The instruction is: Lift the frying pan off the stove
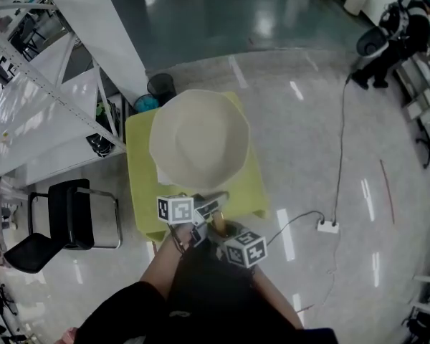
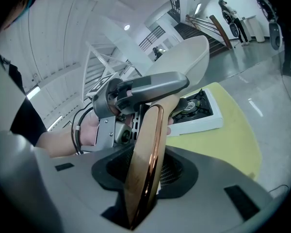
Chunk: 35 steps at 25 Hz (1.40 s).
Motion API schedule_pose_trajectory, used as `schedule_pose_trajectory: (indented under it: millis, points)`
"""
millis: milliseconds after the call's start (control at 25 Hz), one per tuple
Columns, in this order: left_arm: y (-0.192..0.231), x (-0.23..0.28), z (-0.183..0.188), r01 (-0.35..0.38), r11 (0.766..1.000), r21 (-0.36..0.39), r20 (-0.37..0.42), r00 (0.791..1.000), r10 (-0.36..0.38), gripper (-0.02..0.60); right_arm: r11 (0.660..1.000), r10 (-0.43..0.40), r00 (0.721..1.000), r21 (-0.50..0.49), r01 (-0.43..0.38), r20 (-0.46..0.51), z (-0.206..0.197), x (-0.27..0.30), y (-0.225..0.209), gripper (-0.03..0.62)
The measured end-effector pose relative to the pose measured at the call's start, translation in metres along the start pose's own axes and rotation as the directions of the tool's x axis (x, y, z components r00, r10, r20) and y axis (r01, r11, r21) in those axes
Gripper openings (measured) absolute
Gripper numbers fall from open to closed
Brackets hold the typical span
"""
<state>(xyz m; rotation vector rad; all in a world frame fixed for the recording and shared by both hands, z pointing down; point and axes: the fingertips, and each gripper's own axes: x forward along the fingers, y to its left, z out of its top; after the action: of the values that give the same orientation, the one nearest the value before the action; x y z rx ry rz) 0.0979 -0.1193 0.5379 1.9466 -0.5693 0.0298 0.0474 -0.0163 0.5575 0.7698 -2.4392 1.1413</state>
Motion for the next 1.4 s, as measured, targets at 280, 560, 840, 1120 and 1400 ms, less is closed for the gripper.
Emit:
schedule_pose_trajectory:
  millis: [280,560,840,1120,1400]
  points:
    - [-0.036,-0.011,-0.007,0.018,1.0,0.015,0.014,1.0,-0.018,0.245,1.0,0.004,1.0,-0.022,-0.004,0.002,0.004,-0.028,0.028,0.137]
    - [-0.047,-0.021,-0.013,0.03,1.0,-0.004,0.047,0.998,-0.03,0.247,0.998,0.012,1.0,-0.061,-0.013,-0.014,-0.003,-0.038,0.039,0.143]
    - [-0.046,-0.026,-0.008,0.028,0.999,0.03,0.047,0.998,-0.029,0.249,0.996,0.016,1.0,-0.085,-0.017,-0.007,0.001,-0.032,0.042,0.144]
    - [-0.042,-0.029,-0.003,0.02,0.999,0.042,0.052,0.998,-0.022,0.249,0.996,0.028,1.0,-0.087,-0.028,0.001,0.004,-0.027,0.042,0.144]
    - [-0.037,-0.027,-0.002,0.026,0.999,0.033,0.042,0.999,-0.028,0.25,0.995,0.015,1.0,-0.095,-0.016,-0.004,0.009,-0.024,0.04,0.144]
